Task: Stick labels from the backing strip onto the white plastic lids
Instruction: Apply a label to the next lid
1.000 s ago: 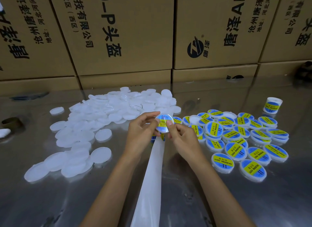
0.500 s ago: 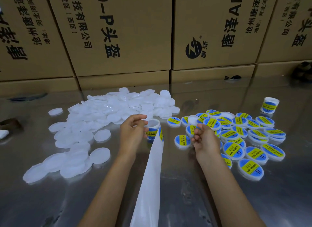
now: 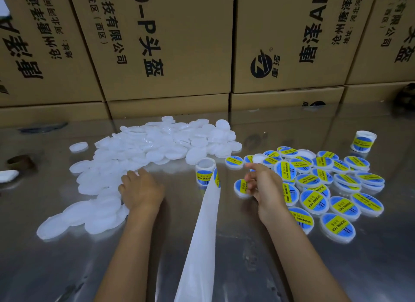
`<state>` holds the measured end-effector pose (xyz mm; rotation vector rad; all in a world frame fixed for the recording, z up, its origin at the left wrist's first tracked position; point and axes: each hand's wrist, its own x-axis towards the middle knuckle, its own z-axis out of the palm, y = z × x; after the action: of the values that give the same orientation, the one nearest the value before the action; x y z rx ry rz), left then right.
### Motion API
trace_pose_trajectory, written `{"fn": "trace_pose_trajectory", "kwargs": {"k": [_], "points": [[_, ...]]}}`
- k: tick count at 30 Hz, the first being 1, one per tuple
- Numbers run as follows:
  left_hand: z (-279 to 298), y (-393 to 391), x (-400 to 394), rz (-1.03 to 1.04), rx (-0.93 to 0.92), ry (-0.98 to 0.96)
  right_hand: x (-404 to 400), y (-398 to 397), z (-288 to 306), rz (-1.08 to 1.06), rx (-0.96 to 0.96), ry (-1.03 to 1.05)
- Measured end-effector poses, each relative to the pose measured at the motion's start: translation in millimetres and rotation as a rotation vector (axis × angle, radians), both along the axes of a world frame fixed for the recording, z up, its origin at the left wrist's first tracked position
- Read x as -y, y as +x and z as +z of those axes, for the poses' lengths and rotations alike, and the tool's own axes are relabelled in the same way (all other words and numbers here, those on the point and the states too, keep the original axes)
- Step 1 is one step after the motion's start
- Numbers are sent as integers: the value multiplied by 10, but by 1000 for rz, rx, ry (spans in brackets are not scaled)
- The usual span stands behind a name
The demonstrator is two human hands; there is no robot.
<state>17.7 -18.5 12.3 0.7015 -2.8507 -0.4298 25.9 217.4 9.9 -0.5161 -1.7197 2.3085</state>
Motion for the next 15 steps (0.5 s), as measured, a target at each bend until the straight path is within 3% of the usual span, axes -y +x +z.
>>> {"fn": "trace_pose_trajectory", "kwargs": {"k": [5, 10, 13, 15], "points": [[-75, -45, 36, -79, -12, -73, 187, 32, -74, 35, -149, 307], [-89, -89, 58, -124, -176, 131, 337, 74, -140, 120, -320, 576], [-109, -116, 21, -157, -269, 199, 384, 74, -194, 194, -323, 606], [-94, -148, -53, -152, -378, 411, 399, 62, -222, 257, -297, 615]]}}
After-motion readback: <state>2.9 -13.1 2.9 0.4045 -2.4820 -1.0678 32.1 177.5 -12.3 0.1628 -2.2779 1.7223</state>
